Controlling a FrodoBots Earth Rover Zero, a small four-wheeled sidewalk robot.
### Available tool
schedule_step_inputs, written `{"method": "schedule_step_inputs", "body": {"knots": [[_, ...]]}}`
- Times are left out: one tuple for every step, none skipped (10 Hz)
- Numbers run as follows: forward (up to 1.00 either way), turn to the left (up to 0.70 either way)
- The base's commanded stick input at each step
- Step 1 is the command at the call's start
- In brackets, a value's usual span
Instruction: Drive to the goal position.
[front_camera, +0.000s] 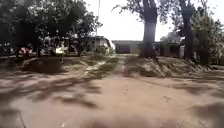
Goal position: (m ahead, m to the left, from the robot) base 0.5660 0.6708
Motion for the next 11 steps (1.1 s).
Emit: {"method": "schedule_step_inputs", "body": {"knots": [[0.0, 0.45], [0.0, 0.45], [0.0, 0.45], [0.0, 0.45], [0.0, 0.45], [0.0, 0.45], [0.0, 0.45], [0.0, 0.45], [0.0, 0.45], [0.0, 0.45], [0.0, 0.45]]}}
